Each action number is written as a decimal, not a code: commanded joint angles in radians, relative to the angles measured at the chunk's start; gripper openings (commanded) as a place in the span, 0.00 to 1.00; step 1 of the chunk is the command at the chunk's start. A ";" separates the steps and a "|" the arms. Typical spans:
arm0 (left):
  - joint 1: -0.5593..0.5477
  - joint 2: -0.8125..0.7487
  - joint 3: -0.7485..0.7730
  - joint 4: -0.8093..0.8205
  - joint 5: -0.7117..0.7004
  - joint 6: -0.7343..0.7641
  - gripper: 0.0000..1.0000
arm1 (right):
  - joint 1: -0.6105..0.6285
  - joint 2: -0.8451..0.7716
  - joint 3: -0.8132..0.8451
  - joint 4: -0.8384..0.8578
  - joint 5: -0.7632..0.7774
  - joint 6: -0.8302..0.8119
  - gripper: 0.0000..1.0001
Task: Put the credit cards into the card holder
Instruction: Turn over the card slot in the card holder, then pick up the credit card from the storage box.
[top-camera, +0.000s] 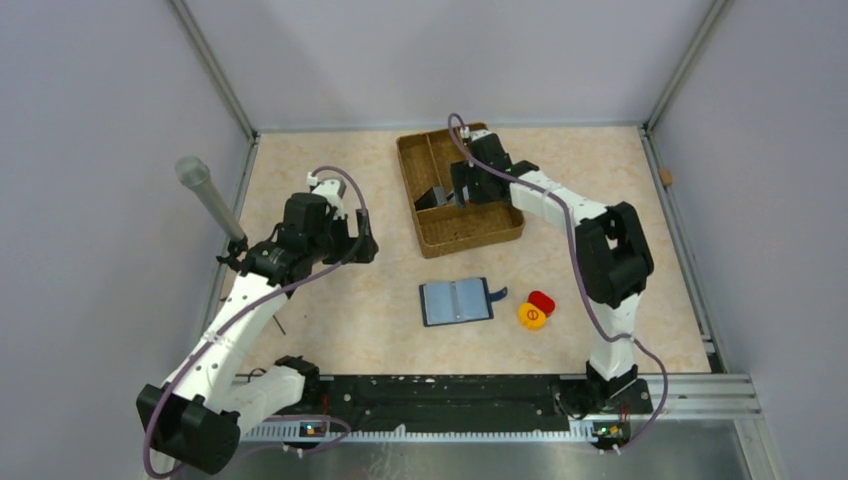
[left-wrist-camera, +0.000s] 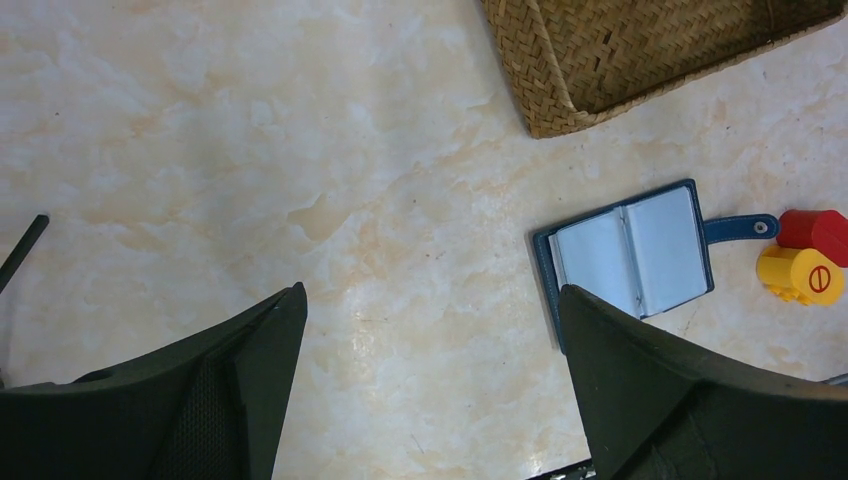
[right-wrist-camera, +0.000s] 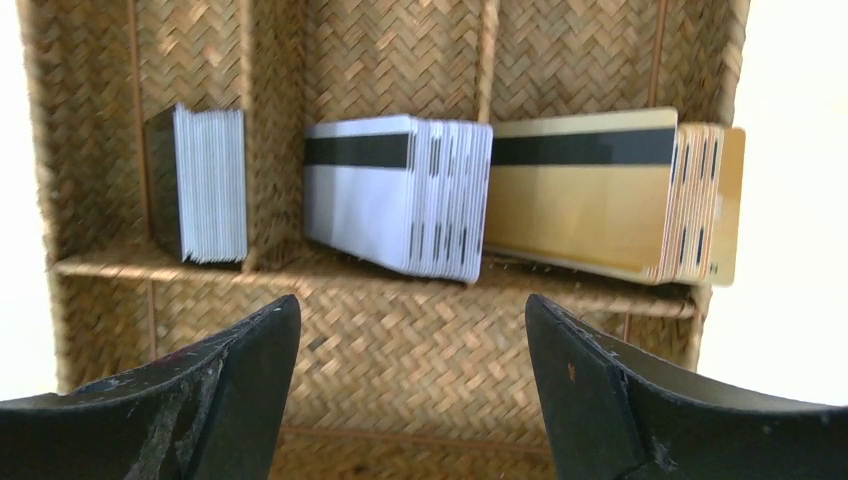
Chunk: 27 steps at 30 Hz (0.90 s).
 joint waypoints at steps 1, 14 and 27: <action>0.009 -0.027 -0.001 0.044 0.002 0.022 0.99 | -0.026 0.056 0.134 -0.045 -0.008 -0.072 0.81; 0.014 -0.022 -0.004 0.046 0.030 0.023 0.99 | -0.046 0.208 0.279 -0.126 -0.003 -0.144 0.80; 0.018 -0.022 -0.007 0.048 0.051 0.022 0.99 | -0.065 0.242 0.364 -0.195 0.047 -0.149 0.80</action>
